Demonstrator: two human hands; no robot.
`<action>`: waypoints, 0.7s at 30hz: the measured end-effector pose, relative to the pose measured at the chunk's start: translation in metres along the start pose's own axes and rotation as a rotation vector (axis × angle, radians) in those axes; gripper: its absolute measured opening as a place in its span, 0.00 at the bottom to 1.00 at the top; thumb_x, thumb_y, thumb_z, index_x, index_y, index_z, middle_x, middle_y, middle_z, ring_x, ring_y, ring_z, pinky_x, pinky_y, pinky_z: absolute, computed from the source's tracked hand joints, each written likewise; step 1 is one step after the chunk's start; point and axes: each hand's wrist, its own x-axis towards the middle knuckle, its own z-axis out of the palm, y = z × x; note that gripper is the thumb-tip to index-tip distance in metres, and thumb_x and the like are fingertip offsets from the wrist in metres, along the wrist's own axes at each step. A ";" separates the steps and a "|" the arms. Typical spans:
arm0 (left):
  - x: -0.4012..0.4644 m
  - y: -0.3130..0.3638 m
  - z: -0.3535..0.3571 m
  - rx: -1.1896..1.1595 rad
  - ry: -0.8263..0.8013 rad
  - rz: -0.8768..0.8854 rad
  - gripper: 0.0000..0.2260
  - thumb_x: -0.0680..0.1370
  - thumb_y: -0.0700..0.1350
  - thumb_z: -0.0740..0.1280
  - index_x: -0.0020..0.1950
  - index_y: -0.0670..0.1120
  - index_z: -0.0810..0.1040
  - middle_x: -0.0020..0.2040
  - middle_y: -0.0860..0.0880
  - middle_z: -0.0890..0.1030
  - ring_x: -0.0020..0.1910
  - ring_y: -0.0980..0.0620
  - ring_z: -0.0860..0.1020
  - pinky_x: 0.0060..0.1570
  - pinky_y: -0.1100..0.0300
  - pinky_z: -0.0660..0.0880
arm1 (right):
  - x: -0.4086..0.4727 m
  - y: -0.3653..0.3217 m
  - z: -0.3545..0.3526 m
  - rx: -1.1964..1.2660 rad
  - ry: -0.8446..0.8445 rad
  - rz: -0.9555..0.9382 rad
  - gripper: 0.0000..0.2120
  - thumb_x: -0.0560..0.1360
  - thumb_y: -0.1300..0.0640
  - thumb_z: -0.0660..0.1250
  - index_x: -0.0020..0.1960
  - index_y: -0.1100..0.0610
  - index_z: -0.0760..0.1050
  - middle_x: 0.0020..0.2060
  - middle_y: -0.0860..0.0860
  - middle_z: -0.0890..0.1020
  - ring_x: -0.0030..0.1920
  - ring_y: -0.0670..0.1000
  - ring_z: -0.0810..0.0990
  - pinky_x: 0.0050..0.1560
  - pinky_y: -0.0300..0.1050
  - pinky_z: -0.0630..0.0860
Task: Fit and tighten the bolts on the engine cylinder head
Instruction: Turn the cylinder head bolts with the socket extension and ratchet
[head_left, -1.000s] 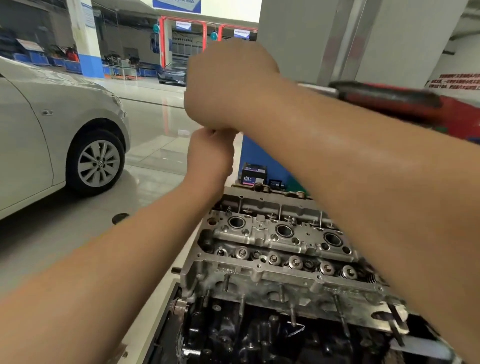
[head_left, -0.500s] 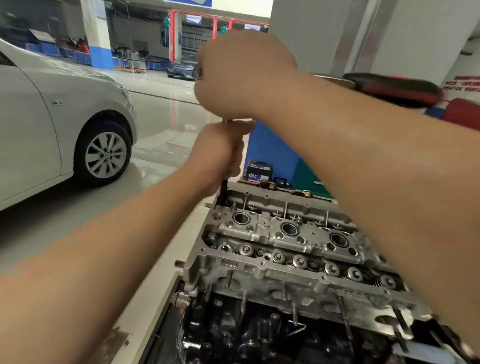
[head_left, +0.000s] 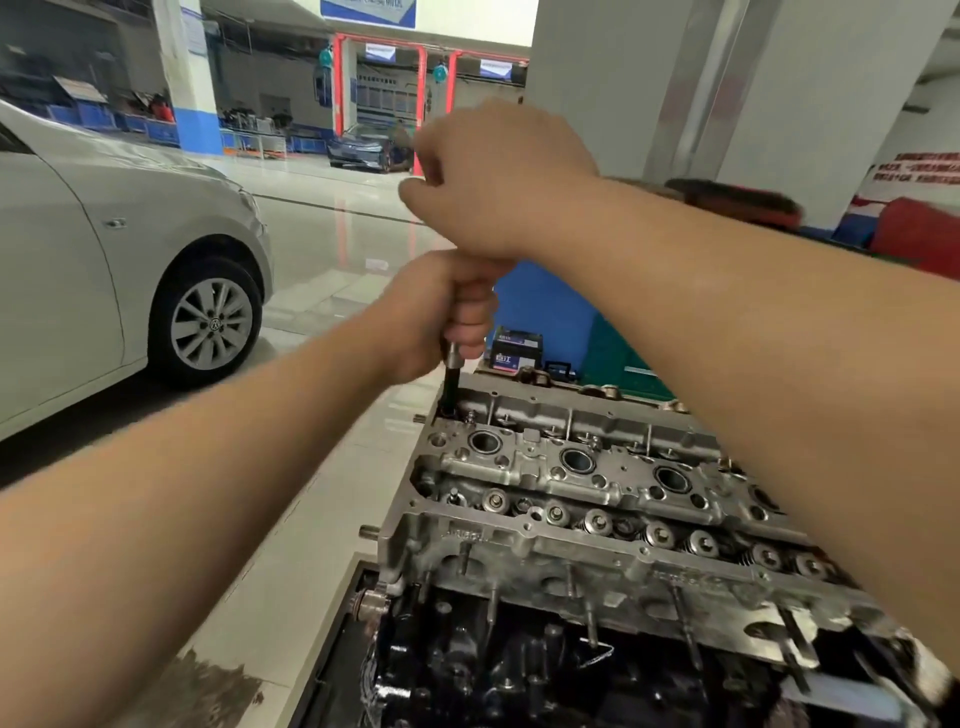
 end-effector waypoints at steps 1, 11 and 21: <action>0.000 0.005 -0.007 0.003 -0.117 -0.019 0.19 0.73 0.44 0.67 0.30 0.50 0.58 0.28 0.50 0.54 0.27 0.50 0.53 0.29 0.58 0.58 | -0.003 0.008 0.001 0.073 0.004 -0.020 0.12 0.79 0.44 0.57 0.43 0.49 0.71 0.37 0.46 0.75 0.41 0.53 0.73 0.36 0.46 0.62; -0.001 -0.012 0.036 0.214 0.513 0.257 0.11 0.71 0.39 0.62 0.31 0.48 0.65 0.25 0.53 0.63 0.30 0.49 0.59 0.29 0.59 0.57 | -0.004 0.005 0.004 0.012 0.030 0.077 0.13 0.77 0.52 0.56 0.34 0.49 0.59 0.32 0.46 0.67 0.32 0.50 0.66 0.31 0.45 0.55; -0.021 -0.017 0.047 0.175 0.430 0.304 0.10 0.67 0.51 0.66 0.46 0.52 0.79 0.42 0.50 0.82 0.38 0.53 0.78 0.39 0.50 0.73 | -0.003 0.006 -0.001 -0.027 -0.051 0.170 0.06 0.76 0.59 0.58 0.42 0.52 0.67 0.34 0.49 0.66 0.41 0.58 0.71 0.37 0.46 0.65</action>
